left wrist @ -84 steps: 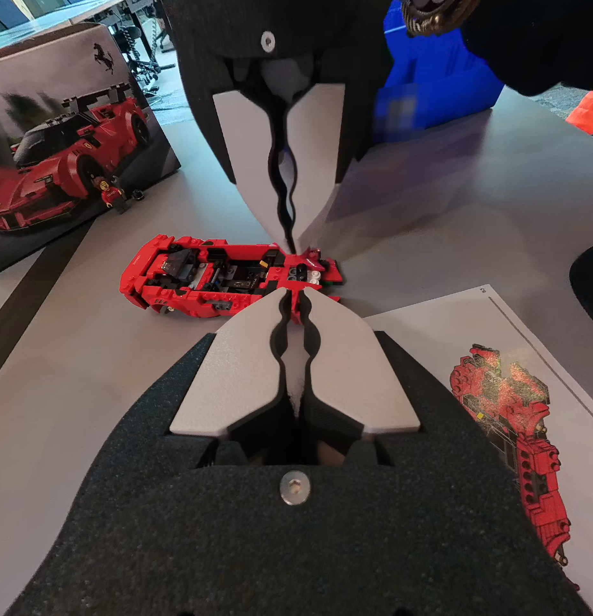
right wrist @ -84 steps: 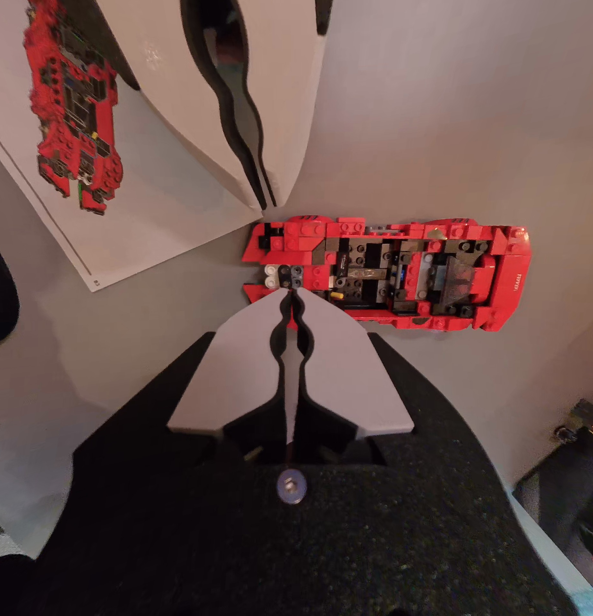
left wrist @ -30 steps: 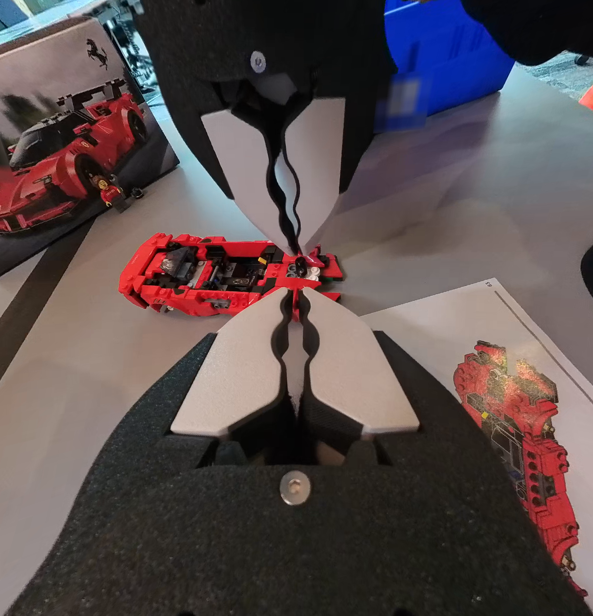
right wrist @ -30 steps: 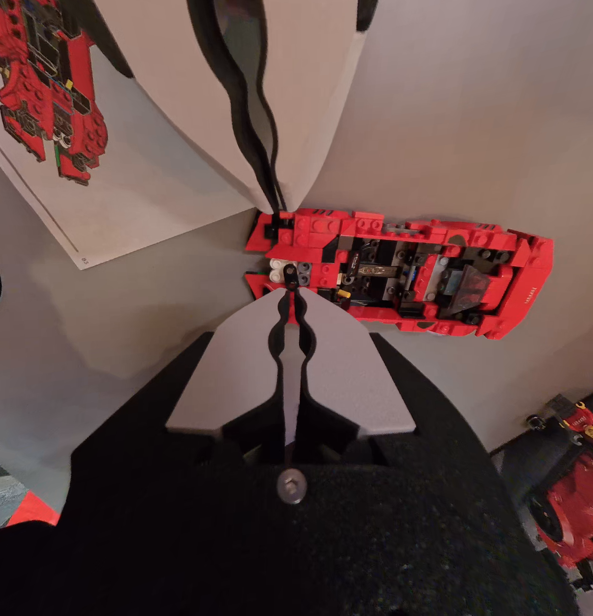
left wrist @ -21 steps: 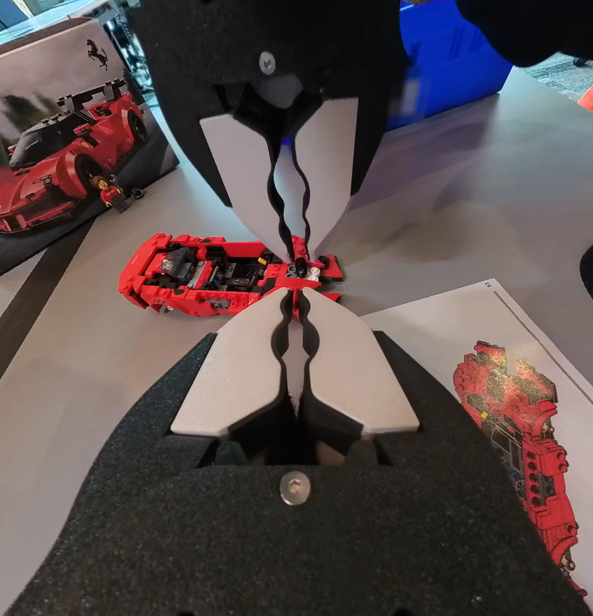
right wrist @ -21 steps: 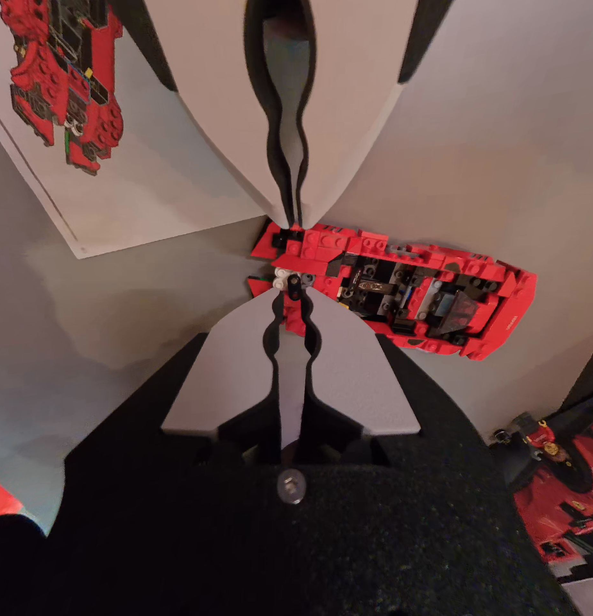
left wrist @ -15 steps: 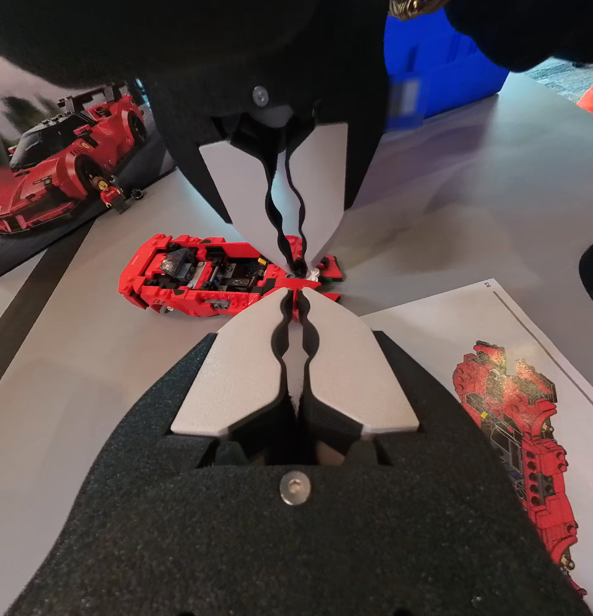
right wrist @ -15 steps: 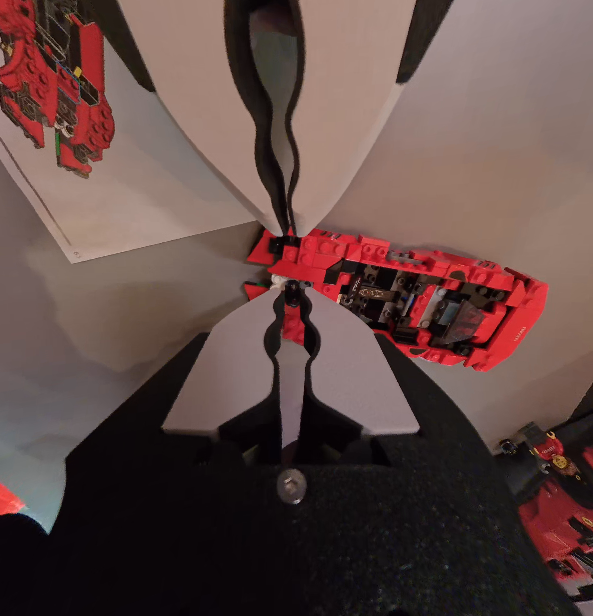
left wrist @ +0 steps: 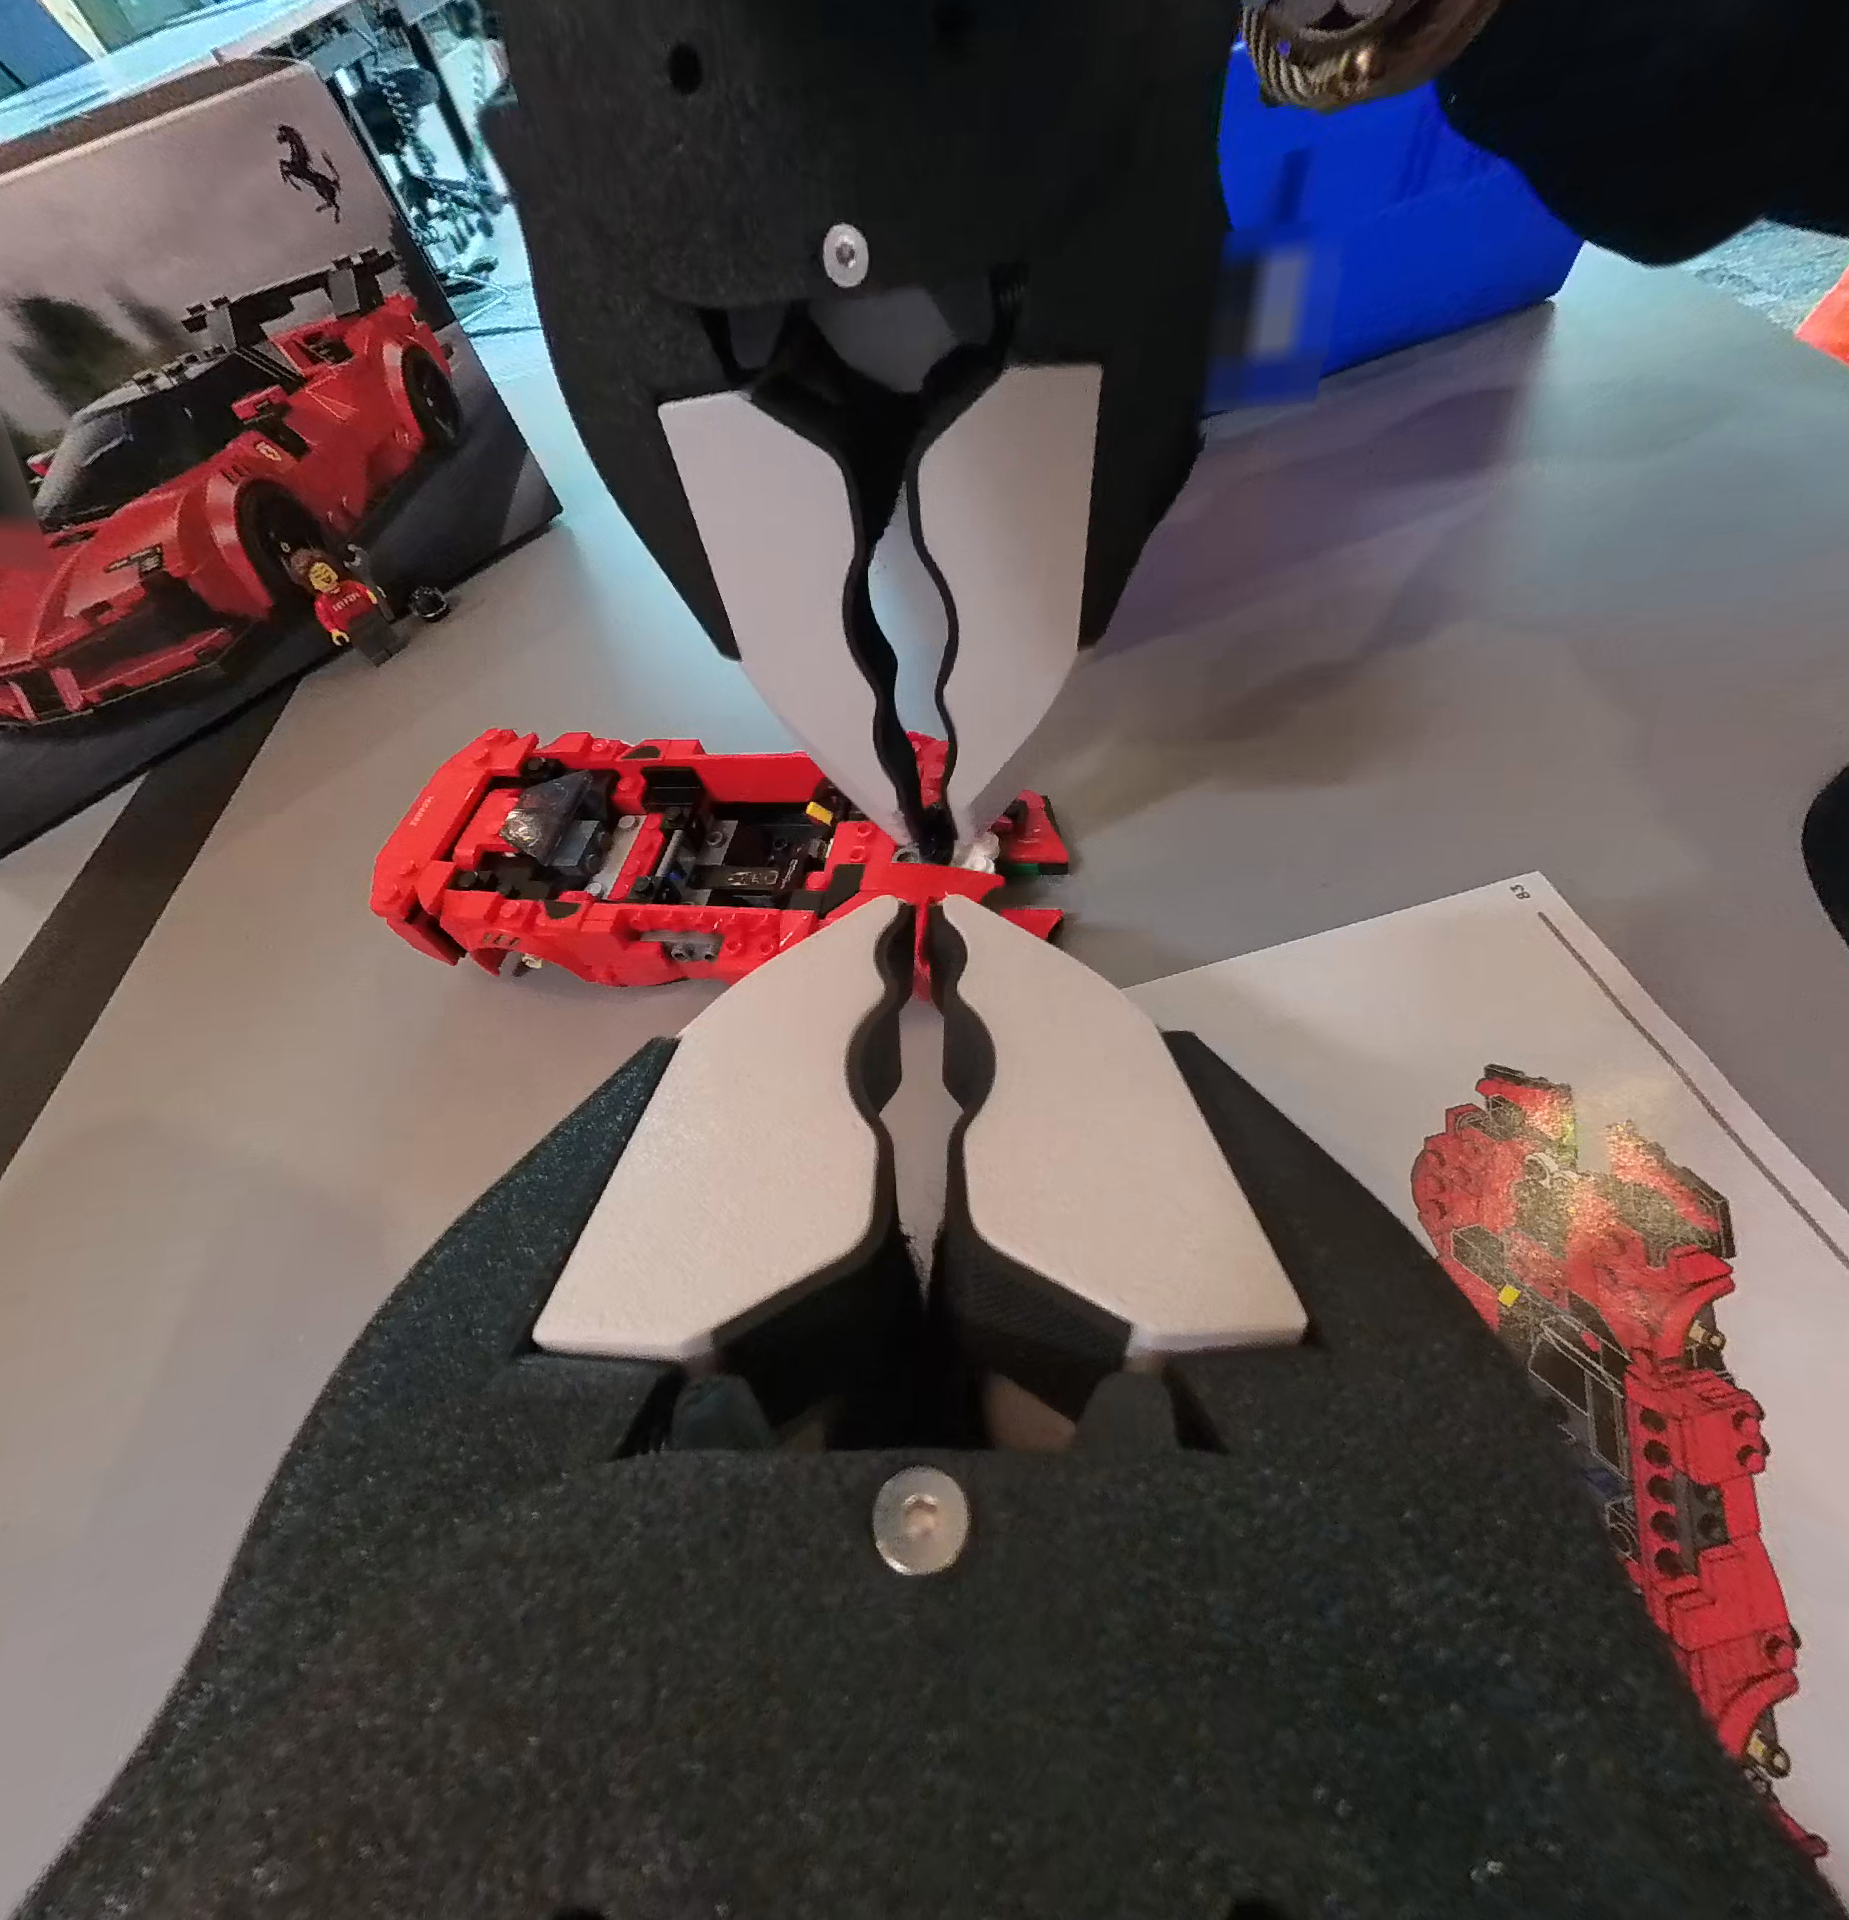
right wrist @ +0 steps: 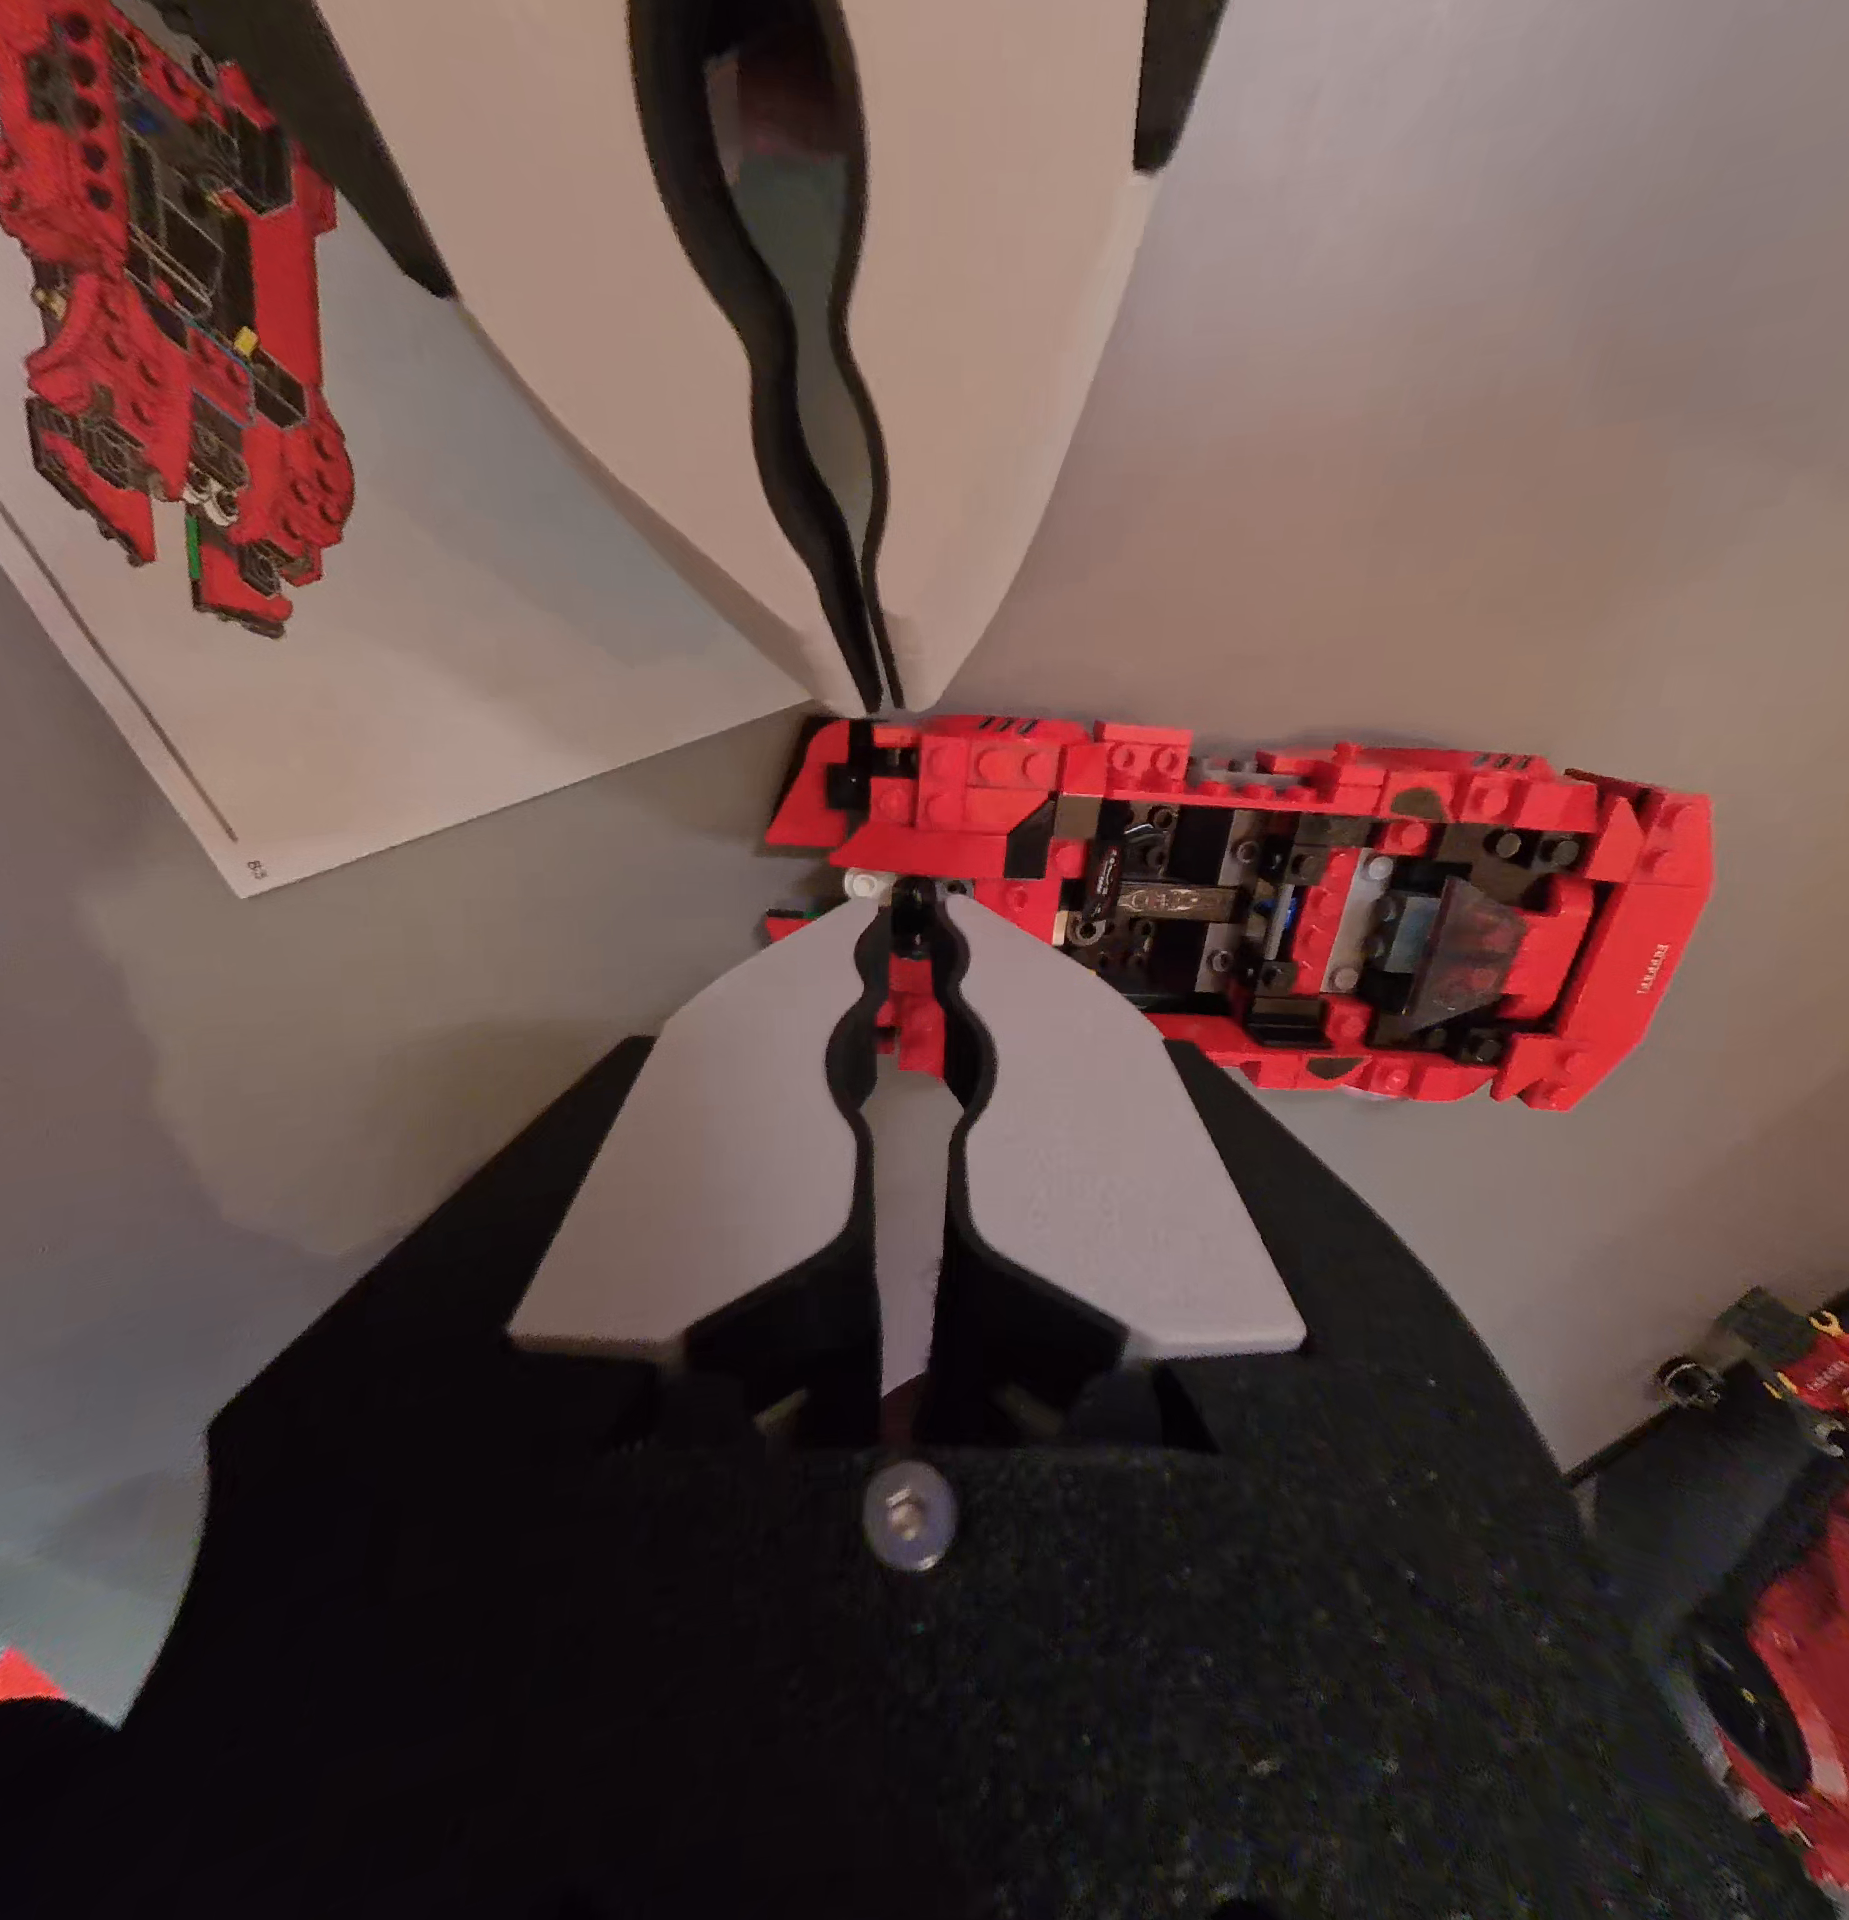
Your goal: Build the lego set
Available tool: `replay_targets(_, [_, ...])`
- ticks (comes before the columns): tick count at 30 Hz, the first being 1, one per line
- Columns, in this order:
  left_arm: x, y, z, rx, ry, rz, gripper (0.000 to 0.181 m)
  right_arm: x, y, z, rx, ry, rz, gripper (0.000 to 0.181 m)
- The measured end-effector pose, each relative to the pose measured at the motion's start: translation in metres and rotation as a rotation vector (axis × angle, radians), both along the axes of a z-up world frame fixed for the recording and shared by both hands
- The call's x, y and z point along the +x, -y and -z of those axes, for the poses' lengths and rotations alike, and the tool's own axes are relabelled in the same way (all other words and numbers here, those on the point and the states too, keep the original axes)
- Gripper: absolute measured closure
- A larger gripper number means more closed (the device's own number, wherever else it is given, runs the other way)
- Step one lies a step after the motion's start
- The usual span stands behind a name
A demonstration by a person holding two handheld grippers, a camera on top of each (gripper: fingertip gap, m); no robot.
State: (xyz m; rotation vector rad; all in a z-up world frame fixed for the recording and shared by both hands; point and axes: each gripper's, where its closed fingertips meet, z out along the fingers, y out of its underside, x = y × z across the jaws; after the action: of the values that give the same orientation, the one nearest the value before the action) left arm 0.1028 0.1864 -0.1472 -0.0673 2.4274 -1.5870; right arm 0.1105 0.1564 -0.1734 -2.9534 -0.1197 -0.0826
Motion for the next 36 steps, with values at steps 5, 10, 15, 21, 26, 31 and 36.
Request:
replay_targets(5, [0.0,0.0,0.0,0.0,-0.002,0.001,0.179,0.001,0.0,0.0,0.012,0.033,0.01,0.174])
replay_targets(10, [0.0,0.0,0.001,0.008,0.002,0.002,0.179,0.001,-0.002,0.001,0.062,0.057,0.024,0.174])
replay_targets(15, [0.0,0.0,0.001,0.009,0.003,0.001,0.179,0.002,-0.002,0.0,0.094,0.047,0.034,0.168])
replay_targets(21, [0.0,0.0,0.001,0.006,0.001,0.0,0.18,0.002,-0.003,-0.011,0.186,-0.022,0.064,0.172])
replay_targets(26, [0.0,0.0,0.001,0.013,0.002,0.0,0.179,0.0,0.002,-0.011,0.201,-0.089,0.079,0.181])
replay_targets(31, [0.0,0.001,0.003,0.026,0.004,-0.004,0.179,0.003,0.003,-0.004,0.189,-0.072,0.081,0.181])
replay_targets(36, [0.001,0.002,0.007,0.056,0.01,-0.013,0.18,0.002,0.002,-0.003,0.186,-0.071,0.072,0.181])
